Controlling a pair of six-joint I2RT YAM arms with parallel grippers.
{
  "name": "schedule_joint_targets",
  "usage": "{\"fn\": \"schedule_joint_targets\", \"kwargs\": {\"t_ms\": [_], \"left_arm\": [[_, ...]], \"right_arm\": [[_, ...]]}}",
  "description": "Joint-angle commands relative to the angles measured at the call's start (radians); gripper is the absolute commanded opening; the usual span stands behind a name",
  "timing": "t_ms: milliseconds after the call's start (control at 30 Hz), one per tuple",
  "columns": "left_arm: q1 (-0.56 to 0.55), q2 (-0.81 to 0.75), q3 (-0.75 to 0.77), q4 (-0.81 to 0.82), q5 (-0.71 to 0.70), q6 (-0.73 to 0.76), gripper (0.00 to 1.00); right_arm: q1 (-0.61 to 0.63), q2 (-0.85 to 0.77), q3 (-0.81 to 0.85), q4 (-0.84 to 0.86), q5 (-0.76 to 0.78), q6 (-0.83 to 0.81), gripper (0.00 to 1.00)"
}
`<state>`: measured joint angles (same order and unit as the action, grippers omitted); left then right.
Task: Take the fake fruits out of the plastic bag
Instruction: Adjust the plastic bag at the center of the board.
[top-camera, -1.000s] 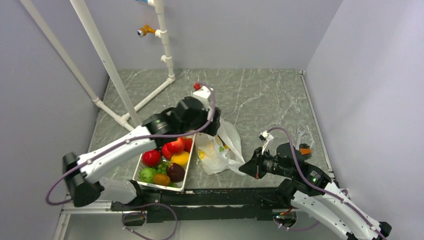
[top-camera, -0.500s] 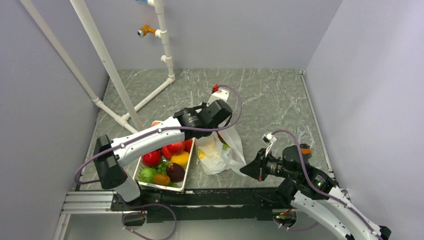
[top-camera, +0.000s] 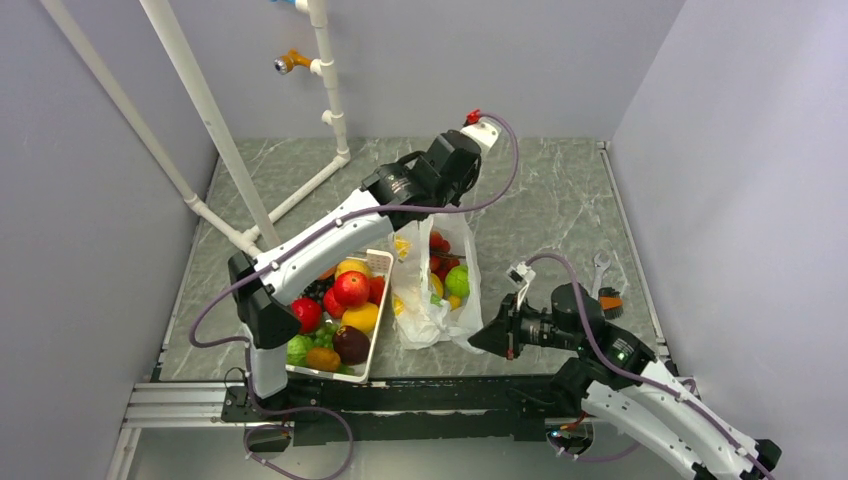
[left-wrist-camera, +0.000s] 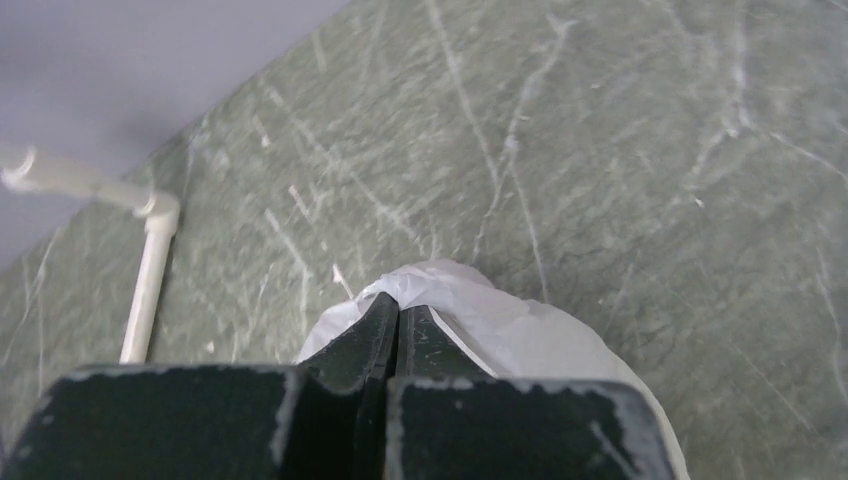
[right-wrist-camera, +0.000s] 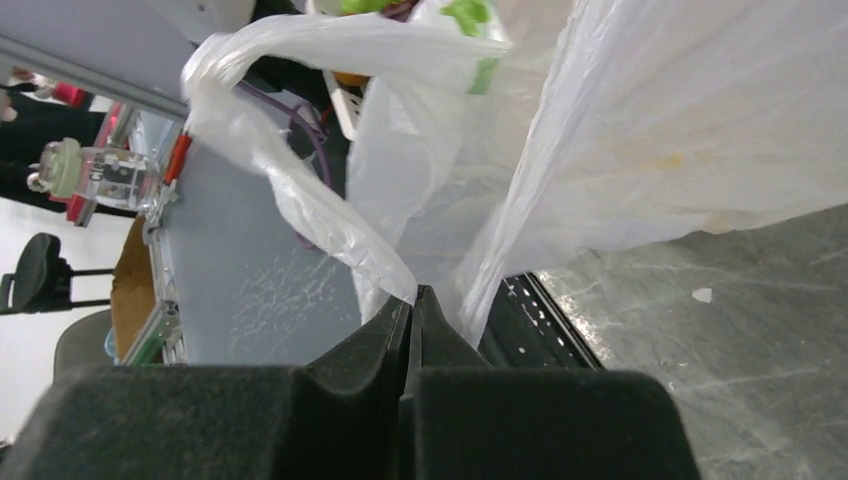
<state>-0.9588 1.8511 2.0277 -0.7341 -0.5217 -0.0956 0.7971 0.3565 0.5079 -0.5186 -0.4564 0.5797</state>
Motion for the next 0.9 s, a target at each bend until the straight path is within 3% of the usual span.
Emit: {"fn": "schedule_joint_targets", "kwargs": {"t_ms": [0, 33, 133, 233, 433, 567, 633, 700, 867], "left_arm": [[0.056, 0.024, 0.14, 0.064, 0.163, 0.181, 0.0], [0.058, 0.024, 0.145, 0.051, 0.187, 0.191, 0.0], [0.063, -0.001, 0.12, 0.028, 0.332, 0.194, 0.05], [0.065, -0.042, 0.083, -0.02, 0.433, 0.157, 0.09], [0.067, -0.137, -0.037, -0.086, 0.542, 0.149, 0.22], [0.067, -0.193, -0.062, -0.115, 0.525, 0.143, 0.59], [0.067, -0.225, -0.077, -0.12, 0.525, 0.121, 0.7], [0.067, -0.26, -0.088, -0.134, 0.525, 0.103, 0.88], [0.067, -0.38, -0.148, -0.181, 0.502, 0.038, 0.99]], "right_arm": [[0.006, 0.075, -0.009, 0.008, -0.017, -0.011, 0.0], [0.006, 0.097, 0.003, 0.003, 0.001, -0.021, 0.0], [0.006, 0.159, 0.046, 0.002, 0.062, -0.022, 0.2], [0.006, 0.203, 0.099, -0.018, 0.166, 0.006, 0.3], [0.006, 0.189, 0.209, -0.052, 0.411, -0.022, 0.72], [0.006, 0.265, 0.313, -0.089, 0.523, -0.089, 0.87], [0.006, 0.315, 0.351, -0.098, 0.557, -0.12, 0.92], [0.006, 0.364, 0.395, -0.116, 0.589, -0.14, 0.97], [0.006, 0.413, 0.443, -0.08, 0.567, -0.193, 1.0]]}}
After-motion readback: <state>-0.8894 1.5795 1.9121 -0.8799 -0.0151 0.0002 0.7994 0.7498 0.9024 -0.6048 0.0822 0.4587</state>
